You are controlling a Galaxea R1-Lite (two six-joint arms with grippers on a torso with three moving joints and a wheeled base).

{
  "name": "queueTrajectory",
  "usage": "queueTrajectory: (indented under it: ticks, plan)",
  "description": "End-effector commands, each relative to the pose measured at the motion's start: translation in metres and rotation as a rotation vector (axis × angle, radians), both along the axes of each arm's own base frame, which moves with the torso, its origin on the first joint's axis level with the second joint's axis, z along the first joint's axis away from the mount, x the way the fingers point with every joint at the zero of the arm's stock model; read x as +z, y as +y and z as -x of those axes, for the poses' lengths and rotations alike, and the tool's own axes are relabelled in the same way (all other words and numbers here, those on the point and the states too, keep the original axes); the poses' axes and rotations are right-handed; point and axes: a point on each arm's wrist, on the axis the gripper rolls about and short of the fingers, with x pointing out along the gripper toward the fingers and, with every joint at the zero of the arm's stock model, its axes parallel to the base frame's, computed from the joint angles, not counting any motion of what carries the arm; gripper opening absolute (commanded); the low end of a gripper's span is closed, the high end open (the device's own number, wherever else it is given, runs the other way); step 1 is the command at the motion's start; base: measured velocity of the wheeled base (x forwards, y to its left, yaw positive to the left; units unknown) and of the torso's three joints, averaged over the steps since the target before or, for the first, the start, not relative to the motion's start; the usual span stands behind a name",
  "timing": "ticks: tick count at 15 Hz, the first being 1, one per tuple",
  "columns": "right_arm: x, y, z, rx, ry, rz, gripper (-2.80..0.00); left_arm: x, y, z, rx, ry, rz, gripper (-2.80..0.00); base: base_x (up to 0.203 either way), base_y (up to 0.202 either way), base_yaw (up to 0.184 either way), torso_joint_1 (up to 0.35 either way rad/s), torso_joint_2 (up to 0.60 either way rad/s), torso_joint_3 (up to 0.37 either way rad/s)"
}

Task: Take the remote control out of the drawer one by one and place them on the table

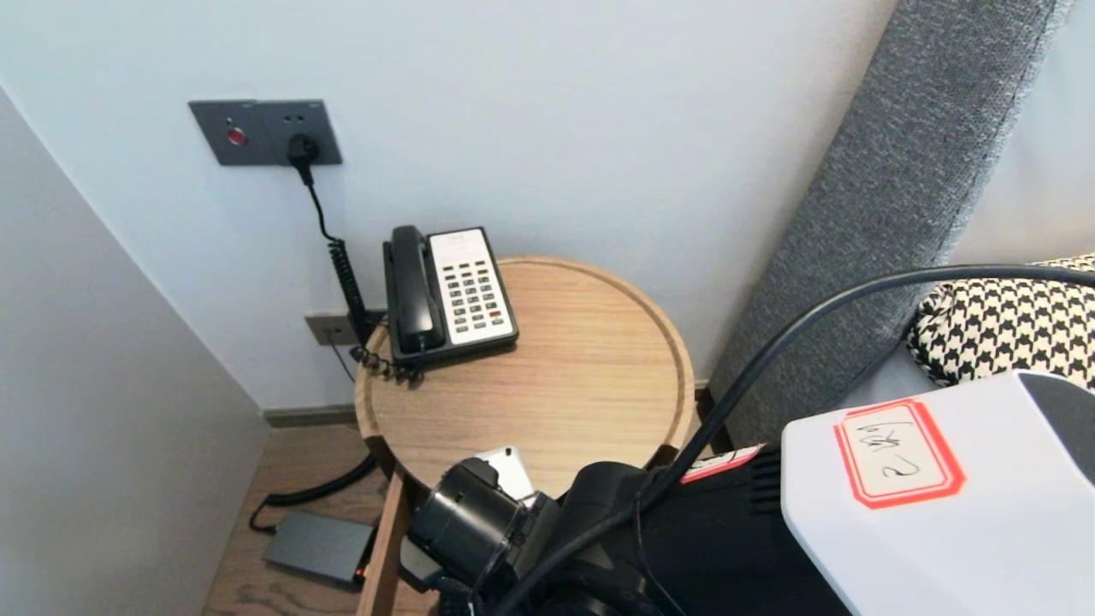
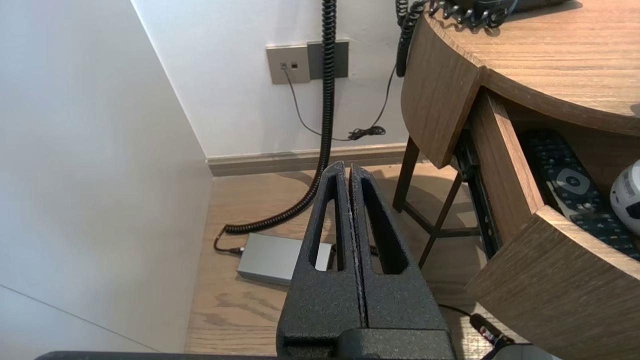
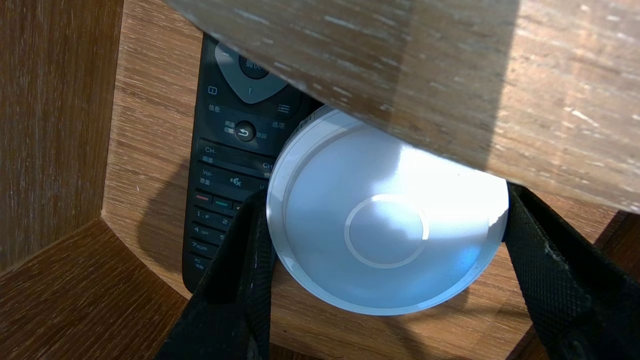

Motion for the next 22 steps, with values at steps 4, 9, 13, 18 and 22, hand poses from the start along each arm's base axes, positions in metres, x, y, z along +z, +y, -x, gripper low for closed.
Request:
queueTrajectory:
  ticks: [4, 9, 13, 18, 22]
  plan:
    - [0.01, -0.012, 0.007, 0.0, 0.003, 0.005, -2.8, -0.003, 0.0, -0.001, -0.001, 0.01, 0.0, -2.8, 0.0, 0.0, 0.0, 0.0, 0.0, 0.0]
    - [0.03, -0.035, 0.023, 0.015, -0.004, -0.006, -2.8, -0.003, 0.0, -0.001, 0.0, 0.01, 0.0, -2.8, 0.0, 0.0, 0.0, 0.0, 0.0, 0.0]
    - [0.037, -0.052, 0.035, 0.024, 0.002, 0.0, -2.8, -0.003, 0.0, -0.001, -0.001, 0.01, 0.0, -2.8, 0.0, 0.0, 0.0, 0.0, 0.0, 0.0]
    - [0.057, -0.067, 0.049, 0.042, -0.019, -0.046, -2.8, -0.003, 0.0, -0.001, -0.001, 0.01, 0.0, -2.8, 0.0, 0.0, 0.0, 0.0, 0.0, 0.0]
    - [0.083, -0.079, 0.047, 0.035, -0.06, -0.093, -2.8, -0.003, 0.0, -0.001, 0.0, 0.01, 0.0, -2.8, 0.0, 0.0, 0.0, 0.0, 0.0, 0.0]
